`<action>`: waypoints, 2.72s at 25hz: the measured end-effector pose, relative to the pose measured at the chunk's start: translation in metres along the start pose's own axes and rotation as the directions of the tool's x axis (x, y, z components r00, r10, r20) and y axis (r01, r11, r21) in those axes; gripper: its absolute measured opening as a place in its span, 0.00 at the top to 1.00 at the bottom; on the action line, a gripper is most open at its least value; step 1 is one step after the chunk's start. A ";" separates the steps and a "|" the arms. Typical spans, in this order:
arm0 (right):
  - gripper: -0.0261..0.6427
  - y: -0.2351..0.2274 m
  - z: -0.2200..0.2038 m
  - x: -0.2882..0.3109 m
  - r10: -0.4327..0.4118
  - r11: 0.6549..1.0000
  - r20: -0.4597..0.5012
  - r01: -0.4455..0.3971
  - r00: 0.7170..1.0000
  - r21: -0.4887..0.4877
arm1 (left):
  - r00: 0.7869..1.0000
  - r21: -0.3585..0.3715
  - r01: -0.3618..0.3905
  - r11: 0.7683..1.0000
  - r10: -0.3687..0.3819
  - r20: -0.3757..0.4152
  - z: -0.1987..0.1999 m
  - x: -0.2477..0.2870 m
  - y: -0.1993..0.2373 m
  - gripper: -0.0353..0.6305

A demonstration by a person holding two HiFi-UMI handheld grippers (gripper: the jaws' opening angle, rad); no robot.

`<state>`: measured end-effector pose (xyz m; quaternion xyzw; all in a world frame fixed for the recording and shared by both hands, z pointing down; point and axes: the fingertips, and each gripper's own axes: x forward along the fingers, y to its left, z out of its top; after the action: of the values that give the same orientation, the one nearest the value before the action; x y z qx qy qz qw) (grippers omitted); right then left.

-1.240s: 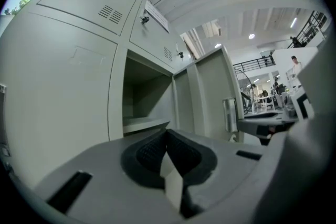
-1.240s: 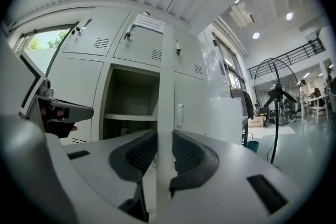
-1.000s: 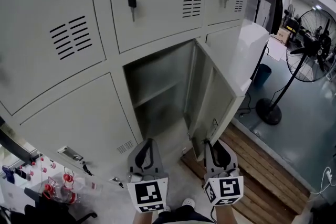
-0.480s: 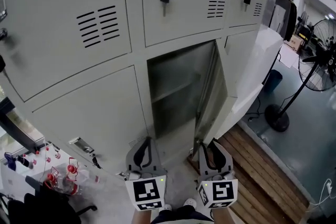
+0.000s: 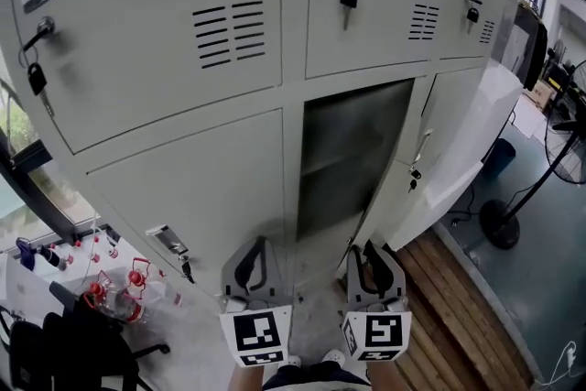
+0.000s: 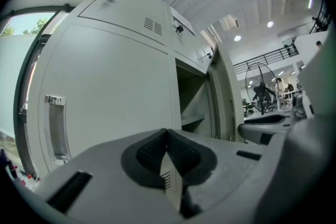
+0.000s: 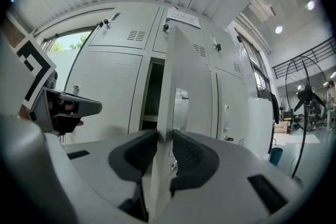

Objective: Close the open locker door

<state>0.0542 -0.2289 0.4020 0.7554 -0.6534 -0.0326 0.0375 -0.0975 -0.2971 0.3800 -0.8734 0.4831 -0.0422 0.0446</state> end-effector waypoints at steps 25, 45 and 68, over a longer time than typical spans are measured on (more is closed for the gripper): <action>0.84 0.046 0.005 0.062 0.156 0.988 0.010 -0.156 0.988 0.017 | 0.977 -0.035 -0.215 0.976 0.214 -0.022 0.000 -0.033 0.056 0.94; 0.85 0.061 0.009 0.100 0.255 0.964 0.061 -0.258 0.965 0.061 | 0.956 -0.010 -0.293 0.956 0.293 -0.035 -0.005 -0.054 0.072 0.94; 0.90 0.063 0.009 0.122 0.272 0.958 0.058 -0.276 0.961 0.076 | 0.939 -0.003 -0.340 0.940 0.340 -0.045 -0.006 -0.066 0.087 0.94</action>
<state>0.0091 -0.3583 0.3990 0.6577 -0.7530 -0.0175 -0.0055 -0.2068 -0.2874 0.3740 -0.7760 0.6277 -0.0504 0.0358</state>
